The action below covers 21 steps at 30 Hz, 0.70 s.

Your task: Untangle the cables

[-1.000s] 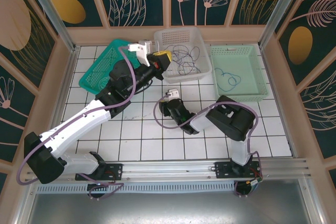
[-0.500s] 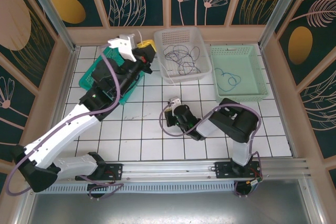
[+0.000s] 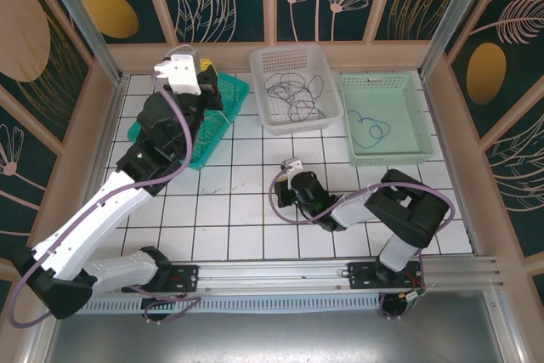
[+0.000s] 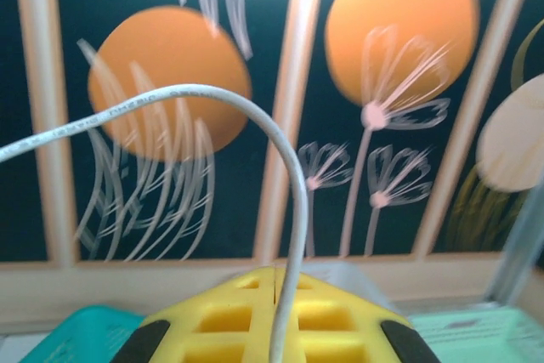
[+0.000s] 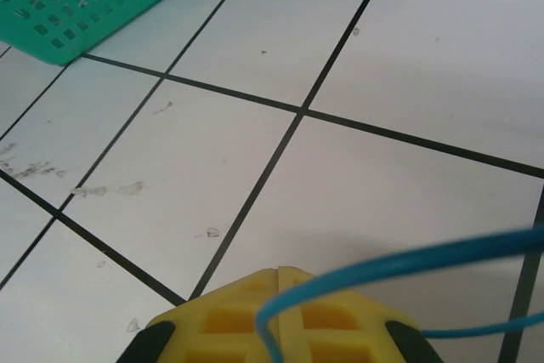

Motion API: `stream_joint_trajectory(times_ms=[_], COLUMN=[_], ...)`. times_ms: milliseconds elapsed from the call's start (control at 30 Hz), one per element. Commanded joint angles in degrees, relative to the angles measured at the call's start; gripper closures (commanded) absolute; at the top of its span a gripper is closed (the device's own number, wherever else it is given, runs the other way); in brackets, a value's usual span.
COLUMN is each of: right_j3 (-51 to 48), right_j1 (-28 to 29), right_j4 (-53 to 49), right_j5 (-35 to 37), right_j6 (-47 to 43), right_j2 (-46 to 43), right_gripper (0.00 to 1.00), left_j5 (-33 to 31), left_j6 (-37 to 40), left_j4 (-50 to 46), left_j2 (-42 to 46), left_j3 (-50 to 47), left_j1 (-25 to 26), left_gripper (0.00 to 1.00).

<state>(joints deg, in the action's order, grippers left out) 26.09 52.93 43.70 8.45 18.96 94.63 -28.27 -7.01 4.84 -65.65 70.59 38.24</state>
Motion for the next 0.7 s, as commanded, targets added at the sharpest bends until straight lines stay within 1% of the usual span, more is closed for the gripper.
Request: stream_joint_trajectory(times_ms=[0, 133, 233, 367, 433, 500, 567, 600, 667], right_j3=[0.15, -0.13, -0.64, -0.87, -0.86, -0.77, -0.70, -0.56, -0.10], right_j1=[0.35, 0.34, 0.41, 0.42, 0.47, 0.42, 0.36, 0.34, 0.25], right_j4=[-2.40, -3.38, -3.67, -4.57, -5.25, -6.04, -6.73, -7.42, -8.79], right_j5=[-0.63, -0.63, -0.55, -0.27, -0.27, -0.10, -0.22, -0.56, -1.33], right_j6=[0.39, 0.85, 1.16, 1.03, 0.75, 0.51, 0.00, -0.29, -1.04], right_j2=[-2.08, -2.86, -3.42, -4.06, -4.59, -5.07, -5.69, -6.17, -7.25], right_gripper=[1.00, 1.00, 1.00, 1.00, 1.00, 1.00, 1.00, 1.00, 1.00], left_j5=[-1.79, 2.05, 3.63, 9.05, 11.00, 12.47, 14.43, 15.10, 16.25], left_j6=[1.02, -0.61, -2.11, -5.51, -6.15, -6.50, -6.94, -7.27, -8.08], left_j4=[-2.94, -4.70, -5.99, -5.83, -5.74, -5.72, -5.84, -6.26, -7.83], left_j2=[-2.18, -5.57, -8.97, -13.20, -15.61, -17.59, -19.79, -21.08, -23.81], left_j3=[-2.08, -3.45, -4.34, -6.95, -7.82, -8.18, -8.06, -7.65, -6.34], left_j1=[-5.63, -13.13, -17.67, -23.52, -24.83, -25.05, -25.06, -25.08, -25.06], left_gripper=[0.99, 0.98, 0.98, 0.98, 0.98, 0.98, 0.96, 0.92, 0.81])
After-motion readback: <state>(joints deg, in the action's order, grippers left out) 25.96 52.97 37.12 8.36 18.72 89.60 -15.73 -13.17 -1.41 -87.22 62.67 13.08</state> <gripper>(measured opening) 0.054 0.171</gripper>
